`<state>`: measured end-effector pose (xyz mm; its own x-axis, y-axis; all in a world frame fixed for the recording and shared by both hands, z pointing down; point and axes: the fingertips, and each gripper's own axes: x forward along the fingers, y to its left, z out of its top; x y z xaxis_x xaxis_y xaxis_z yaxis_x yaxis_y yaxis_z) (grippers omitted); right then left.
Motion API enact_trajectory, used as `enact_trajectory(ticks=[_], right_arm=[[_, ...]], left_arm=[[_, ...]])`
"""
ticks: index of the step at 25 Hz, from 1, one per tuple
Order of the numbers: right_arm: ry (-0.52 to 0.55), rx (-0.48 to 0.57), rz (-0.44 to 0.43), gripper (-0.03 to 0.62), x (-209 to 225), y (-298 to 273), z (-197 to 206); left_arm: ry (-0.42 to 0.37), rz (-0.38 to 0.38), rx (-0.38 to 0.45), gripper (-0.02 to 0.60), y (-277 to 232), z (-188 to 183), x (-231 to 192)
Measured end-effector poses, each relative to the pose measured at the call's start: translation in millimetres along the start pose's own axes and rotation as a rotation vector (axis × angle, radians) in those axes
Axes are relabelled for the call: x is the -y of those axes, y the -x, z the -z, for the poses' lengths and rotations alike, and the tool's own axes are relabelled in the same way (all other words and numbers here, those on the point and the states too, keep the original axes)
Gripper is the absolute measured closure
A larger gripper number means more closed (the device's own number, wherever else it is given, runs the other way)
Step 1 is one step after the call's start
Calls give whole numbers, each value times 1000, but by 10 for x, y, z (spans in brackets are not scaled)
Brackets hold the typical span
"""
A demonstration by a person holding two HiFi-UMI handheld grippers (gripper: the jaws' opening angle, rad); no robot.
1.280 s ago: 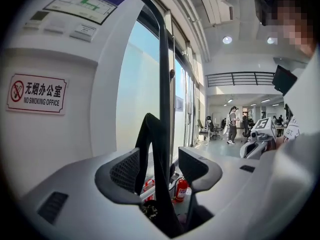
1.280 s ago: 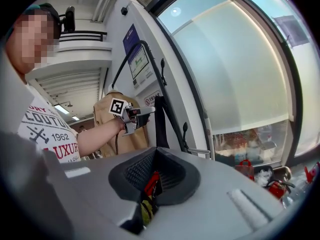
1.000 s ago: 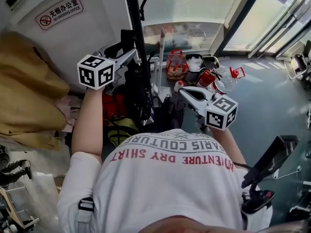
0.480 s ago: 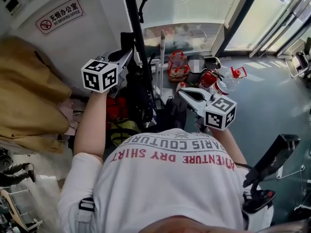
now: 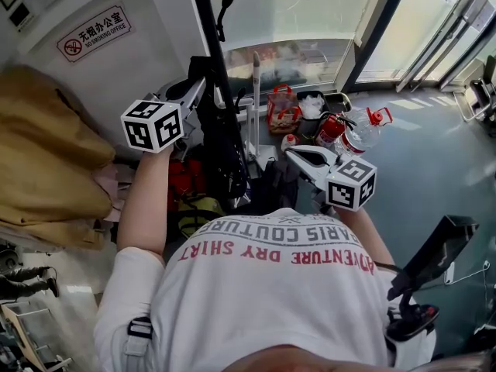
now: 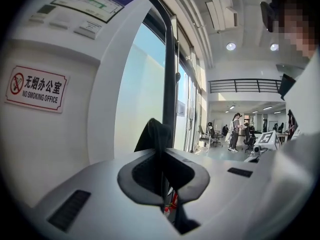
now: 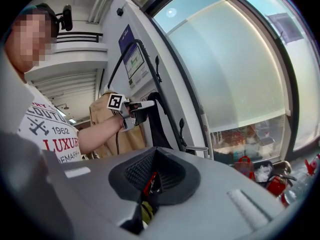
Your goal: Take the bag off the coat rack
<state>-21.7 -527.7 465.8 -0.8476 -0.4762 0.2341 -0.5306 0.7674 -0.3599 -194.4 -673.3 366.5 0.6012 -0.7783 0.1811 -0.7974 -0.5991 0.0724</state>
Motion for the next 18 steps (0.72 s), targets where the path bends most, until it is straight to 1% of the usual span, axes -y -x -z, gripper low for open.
enact_trajectory(ticks=[6,11,15,18], right_arm=[[1,2,-5,592,-16,0,3],[5,-1,-15,592,-44,-13,3],[5,-4,-21,592,-106,68,8],[6,-9,-33,592,-187,102,41]], left_arm=[[3,-4,43,574,95,-314,-9],[23,-33,85,574,242,-479,-138],[8,-8,97,574,447,-450,82],[23,20,132,574,684,-408,310]])
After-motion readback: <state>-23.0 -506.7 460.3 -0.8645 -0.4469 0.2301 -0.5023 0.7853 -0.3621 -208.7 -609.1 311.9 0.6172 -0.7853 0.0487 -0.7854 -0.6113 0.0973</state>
